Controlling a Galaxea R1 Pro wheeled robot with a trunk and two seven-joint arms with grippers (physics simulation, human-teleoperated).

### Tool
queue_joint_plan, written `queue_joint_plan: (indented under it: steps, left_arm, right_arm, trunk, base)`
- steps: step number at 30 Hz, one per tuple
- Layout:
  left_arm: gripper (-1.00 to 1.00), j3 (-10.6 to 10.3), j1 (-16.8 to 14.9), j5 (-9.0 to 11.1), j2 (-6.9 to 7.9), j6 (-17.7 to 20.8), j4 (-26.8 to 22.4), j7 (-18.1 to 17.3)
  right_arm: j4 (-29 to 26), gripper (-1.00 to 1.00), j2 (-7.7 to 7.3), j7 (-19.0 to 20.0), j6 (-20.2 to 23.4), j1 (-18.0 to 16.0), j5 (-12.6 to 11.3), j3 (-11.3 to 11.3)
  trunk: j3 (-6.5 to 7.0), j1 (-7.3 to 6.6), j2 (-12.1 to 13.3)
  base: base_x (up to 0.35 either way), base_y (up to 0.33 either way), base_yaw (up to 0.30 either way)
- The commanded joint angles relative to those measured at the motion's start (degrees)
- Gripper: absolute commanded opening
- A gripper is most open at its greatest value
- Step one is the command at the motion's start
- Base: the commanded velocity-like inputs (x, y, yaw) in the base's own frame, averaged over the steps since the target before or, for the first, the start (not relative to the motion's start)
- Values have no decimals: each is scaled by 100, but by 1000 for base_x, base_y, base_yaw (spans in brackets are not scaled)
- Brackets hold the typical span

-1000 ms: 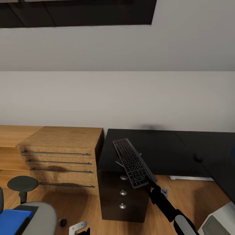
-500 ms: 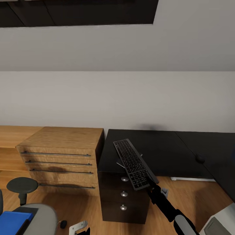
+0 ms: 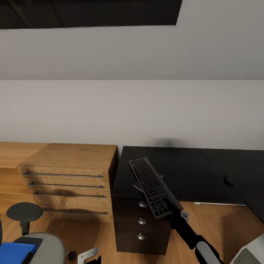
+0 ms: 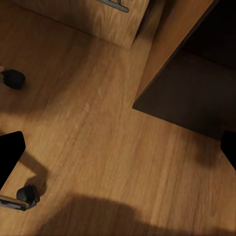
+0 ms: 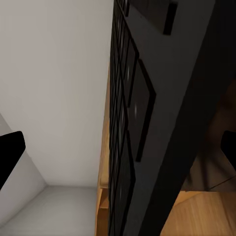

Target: In the bedroom, organize the workspace by keeping the computer under the desk, ensuring the monitor is on the desk, placing the keyboard on the desk next to the monitor, placing the mouse on the desk next to the keyboard, moving the folder from the swivel chair onto the desk next to the mouse, stacking the notebook on top of the folder with the pen on top of the notebook, and positioning the swivel chair next to the desk.

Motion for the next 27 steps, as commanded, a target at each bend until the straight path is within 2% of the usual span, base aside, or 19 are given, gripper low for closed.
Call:
queue_joint_plan:
  steps: [1,10,21,22,27]
  left_arm:
    - [100,7,-3,42,-3,-16,1,4]
    - [100,7,-3,43,-3,-16,1,5]
    - [100,7,-3,43,-3,-16,1,5]
    - [100,7,-3,43,-3,-16,1,5]
    - [100,7,-3,43,-3,-16,1,5]
  right_arm:
    - [2,100,-4,2,34,-3,-60,9]
    - [2,100,-4,-4,40,-3,-60,6]
    - [2,100,-4,-249,41,-3,-59,4]
    - [2,-100,-4,-253,41,-3,-59,4]
    - [2,-100,-4,-268,41,-3,-60,11]
  trunk:
    - [-6,-1,-3]
    - [-6,-1,-3]
    - [-6,-1,-3]
    - [-6,-1,-3]
    - [-6,-1,-3]
  base:
    - [4,3,0]
    - [1,1,0]
    - [0,0,0]
    - [0,0,0]
    - [0,0,0]
